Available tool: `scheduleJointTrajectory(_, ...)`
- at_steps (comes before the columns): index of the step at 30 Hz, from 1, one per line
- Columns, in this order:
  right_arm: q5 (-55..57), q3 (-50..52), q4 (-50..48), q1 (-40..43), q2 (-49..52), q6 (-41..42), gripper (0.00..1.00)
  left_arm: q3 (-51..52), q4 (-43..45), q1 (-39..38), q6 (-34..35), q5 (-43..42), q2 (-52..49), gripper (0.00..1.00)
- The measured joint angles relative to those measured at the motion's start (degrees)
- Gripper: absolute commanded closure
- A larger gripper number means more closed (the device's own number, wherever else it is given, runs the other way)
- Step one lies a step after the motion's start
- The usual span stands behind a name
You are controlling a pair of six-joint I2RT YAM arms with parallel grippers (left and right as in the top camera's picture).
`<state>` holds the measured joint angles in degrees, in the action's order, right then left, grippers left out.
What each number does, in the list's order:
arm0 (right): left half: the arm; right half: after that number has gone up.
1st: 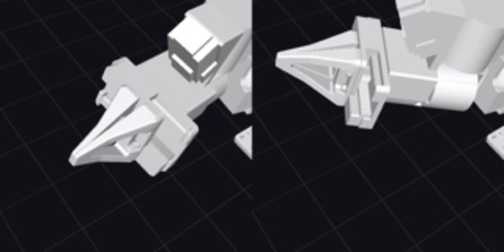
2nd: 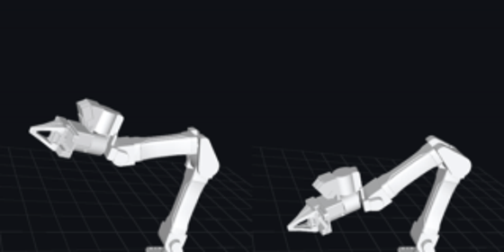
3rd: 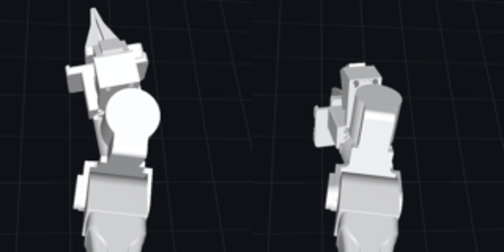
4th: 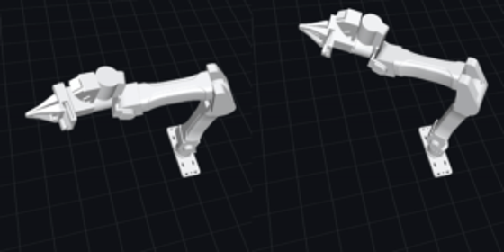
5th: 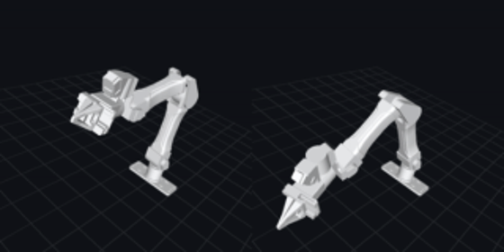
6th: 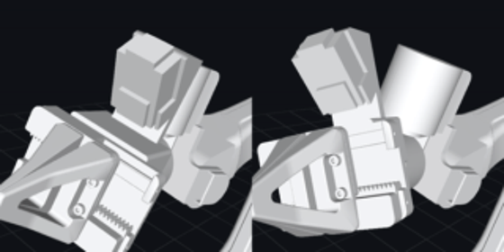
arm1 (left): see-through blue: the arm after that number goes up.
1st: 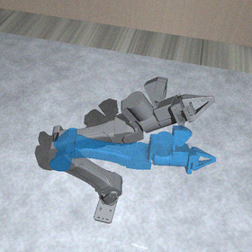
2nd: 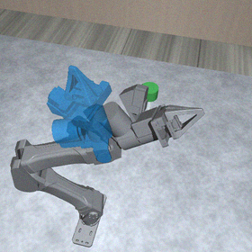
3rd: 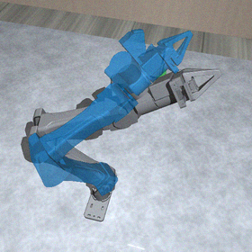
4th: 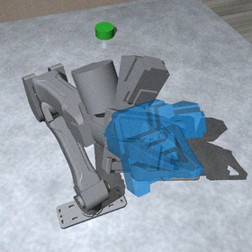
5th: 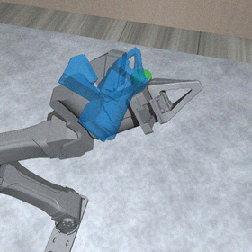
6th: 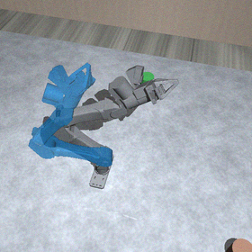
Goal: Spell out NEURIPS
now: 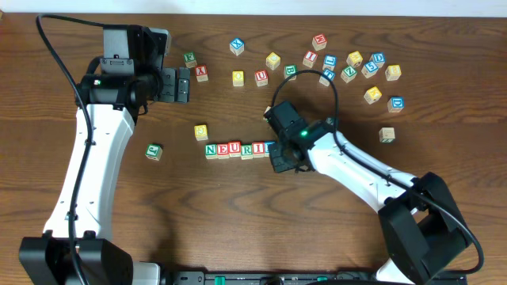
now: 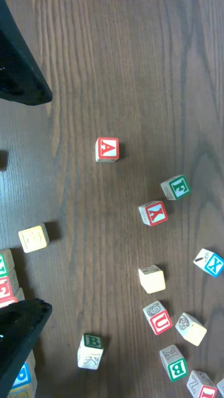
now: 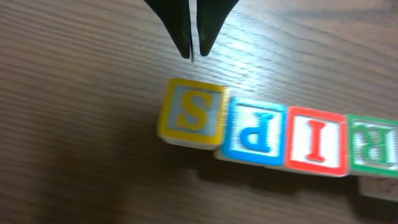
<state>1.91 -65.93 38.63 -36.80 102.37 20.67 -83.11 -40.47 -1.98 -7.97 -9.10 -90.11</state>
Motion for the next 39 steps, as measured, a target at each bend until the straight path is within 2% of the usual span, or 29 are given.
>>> scheduleJointTrajectory(6, 1.1, 0.2, -2.4, -2.0, 0.0, 0.8, 0.99, 0.0, 0.0, 0.0, 0.0, 0.0, 0.0, 0.02)
scheduleJointTrajectory(39, 2.8, 3.6, -5.7, -2.0, 0.0, 2.4, 0.99, 0.0, 0.0, 0.0, 0.0, 0.0, 0.0, 0.03)
